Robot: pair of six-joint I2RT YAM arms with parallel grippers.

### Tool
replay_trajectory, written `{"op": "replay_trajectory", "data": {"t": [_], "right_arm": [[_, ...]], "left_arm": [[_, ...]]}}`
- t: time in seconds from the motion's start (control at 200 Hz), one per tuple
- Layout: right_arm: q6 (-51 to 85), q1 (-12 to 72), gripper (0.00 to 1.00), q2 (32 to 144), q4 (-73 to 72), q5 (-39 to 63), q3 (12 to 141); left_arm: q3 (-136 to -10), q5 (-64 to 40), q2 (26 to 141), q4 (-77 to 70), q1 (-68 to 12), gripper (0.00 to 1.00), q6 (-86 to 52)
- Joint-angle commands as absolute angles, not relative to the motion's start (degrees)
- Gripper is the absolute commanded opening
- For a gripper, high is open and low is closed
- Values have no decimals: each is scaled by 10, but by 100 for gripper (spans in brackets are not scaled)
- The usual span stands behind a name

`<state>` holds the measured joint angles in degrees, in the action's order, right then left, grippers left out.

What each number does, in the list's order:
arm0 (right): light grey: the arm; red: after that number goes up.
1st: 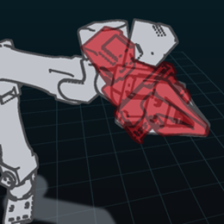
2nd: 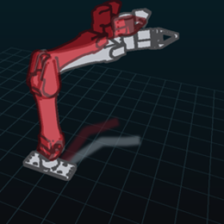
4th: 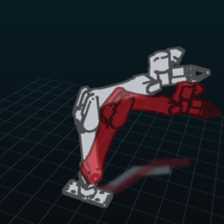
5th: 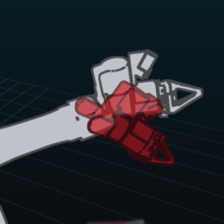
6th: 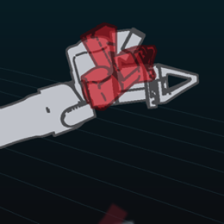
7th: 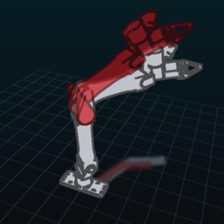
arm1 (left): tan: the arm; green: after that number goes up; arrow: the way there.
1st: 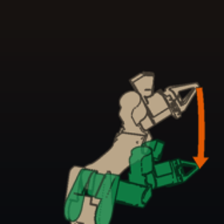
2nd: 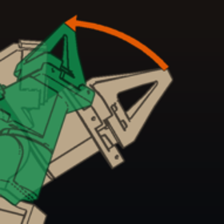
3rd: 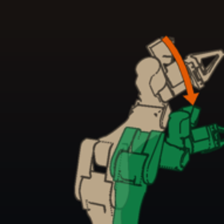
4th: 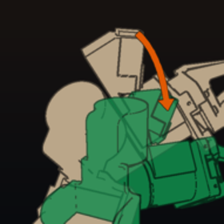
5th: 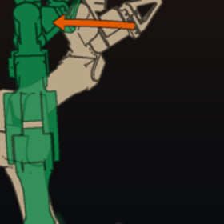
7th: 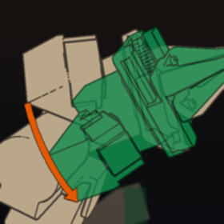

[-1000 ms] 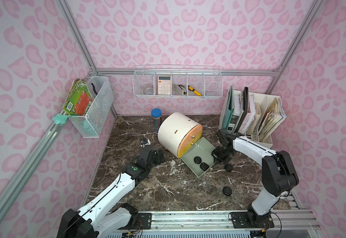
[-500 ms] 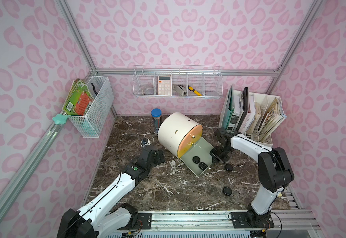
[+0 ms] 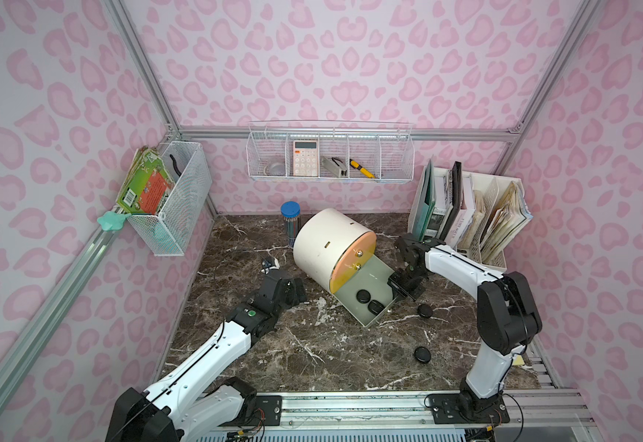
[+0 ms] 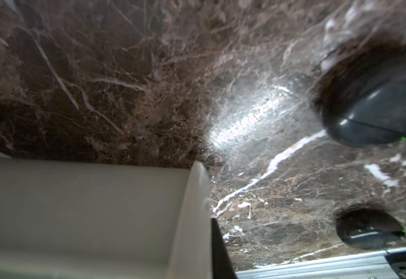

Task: Put the bluetooth earphones in the drawer according to color
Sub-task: Adjust the drawer in the storage box.

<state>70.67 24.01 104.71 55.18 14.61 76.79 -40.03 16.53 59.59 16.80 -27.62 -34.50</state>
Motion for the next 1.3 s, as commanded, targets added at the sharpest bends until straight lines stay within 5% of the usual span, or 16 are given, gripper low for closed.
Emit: {"op": "replay_trajectory", "data": {"t": [0.0,0.54,0.86,1.295], "right_arm": [[709,241,0,1052,563,155,775],[732,243,4,1067,540,178,803],[729,243,24,1061,545,177,815],[707,234,25,1087,567,162,862]], "left_arm": [[-403,163,592,166,-276,97,-344],[-403,162,593,166,-276,97,-344],[-403,161,592,167,-276,97,-345],[-403,160,593,166,-276,97,-344]]}}
